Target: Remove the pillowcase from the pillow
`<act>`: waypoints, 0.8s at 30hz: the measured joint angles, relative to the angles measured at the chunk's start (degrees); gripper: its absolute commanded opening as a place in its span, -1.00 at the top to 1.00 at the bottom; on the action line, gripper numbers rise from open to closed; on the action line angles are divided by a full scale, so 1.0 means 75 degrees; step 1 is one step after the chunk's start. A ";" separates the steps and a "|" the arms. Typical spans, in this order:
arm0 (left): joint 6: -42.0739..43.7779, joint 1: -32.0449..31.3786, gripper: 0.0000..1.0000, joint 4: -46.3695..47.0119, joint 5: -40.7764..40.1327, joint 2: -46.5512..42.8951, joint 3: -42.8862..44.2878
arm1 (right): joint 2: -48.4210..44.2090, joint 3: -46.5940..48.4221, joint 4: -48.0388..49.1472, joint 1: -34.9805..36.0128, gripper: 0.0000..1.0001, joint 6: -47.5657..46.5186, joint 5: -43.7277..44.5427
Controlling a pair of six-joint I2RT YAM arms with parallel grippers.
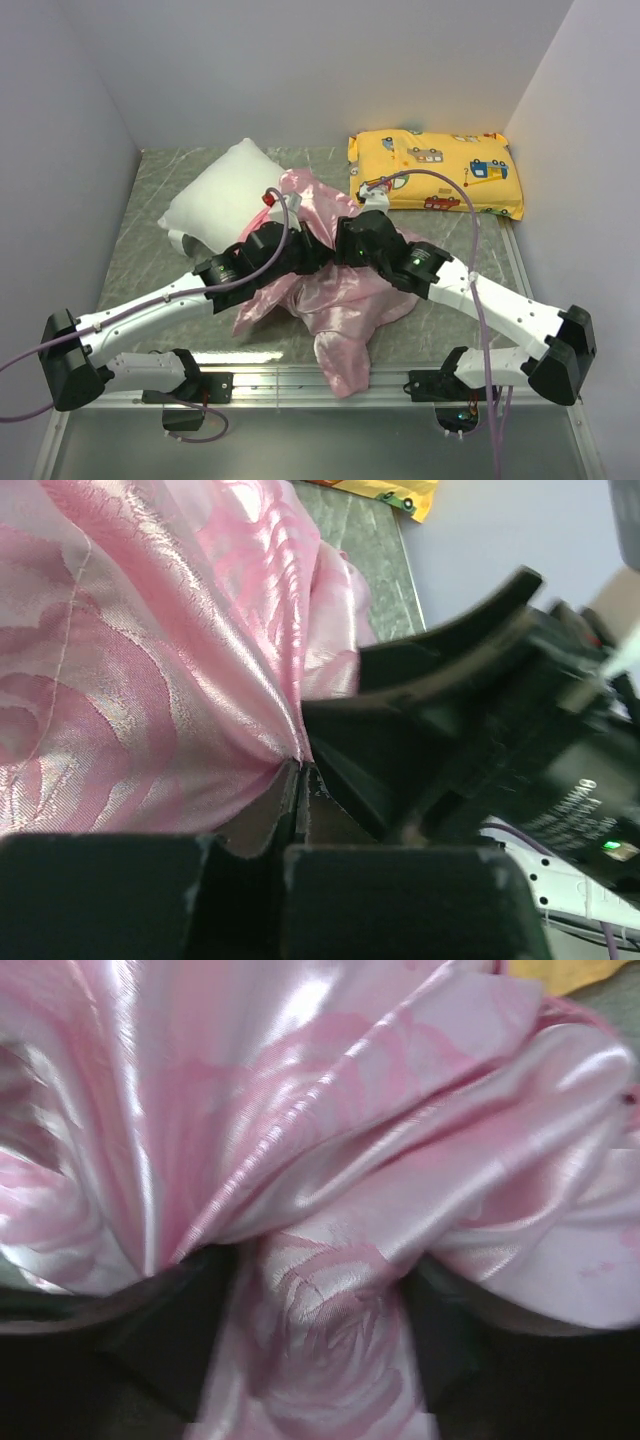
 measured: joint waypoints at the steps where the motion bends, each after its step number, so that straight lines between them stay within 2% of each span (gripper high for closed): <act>1: -0.0017 -0.0038 0.85 0.0012 -0.0015 -0.0006 0.0000 | 0.0111 0.0020 0.0114 0.0006 0.18 0.0023 -0.0003; 2: -0.0035 -0.0079 0.71 0.0009 -0.0032 -0.0012 0.0003 | 0.0216 0.0047 0.0187 0.0006 0.77 0.0017 0.0026; 3: -0.0003 -0.0128 0.52 -0.0023 -0.0050 -0.0015 0.0012 | 0.0335 0.0070 0.0242 0.0006 0.94 0.0038 0.0105; 4: 0.0020 -0.0172 -0.01 -0.0108 -0.0055 -0.0015 0.0061 | 0.0420 0.0073 0.0280 -0.0015 1.00 0.0096 0.0198; 7: 0.0213 -0.0219 -0.72 -0.0638 -0.0577 -0.0076 0.0297 | 0.0361 0.0061 0.0277 -0.0356 1.00 0.0090 0.0268; 8: 0.0274 -0.0216 -0.81 -0.0828 -0.0778 -0.0128 0.0452 | 0.0297 0.0061 0.0306 -0.0580 1.00 0.0085 0.0254; 10: 0.0370 -0.0210 -0.96 -0.1198 -0.1241 -0.0268 0.0831 | 0.0154 0.0029 0.0335 -0.1151 1.00 0.0070 0.0224; 13: 0.0507 0.0195 -0.99 -0.1647 -0.1851 -0.0583 0.1431 | -0.0117 -0.0108 0.0332 -0.1955 1.00 -0.0017 0.0216; 17: 0.0525 0.1816 -0.99 -0.1932 -0.2291 -0.1090 0.1676 | -0.0204 -0.0111 0.0303 -0.2180 1.00 -0.0207 0.0152; 21: 0.0341 0.3322 -0.99 -0.2014 -0.2387 -0.1195 0.1370 | -0.0192 -0.0111 0.0315 -0.2124 1.00 -0.0286 -0.0140; 24: 0.0082 0.3893 -0.99 -0.2022 -0.2323 -0.0833 0.1192 | -0.0175 -0.0111 0.0344 -0.2101 1.00 -0.0338 -0.0262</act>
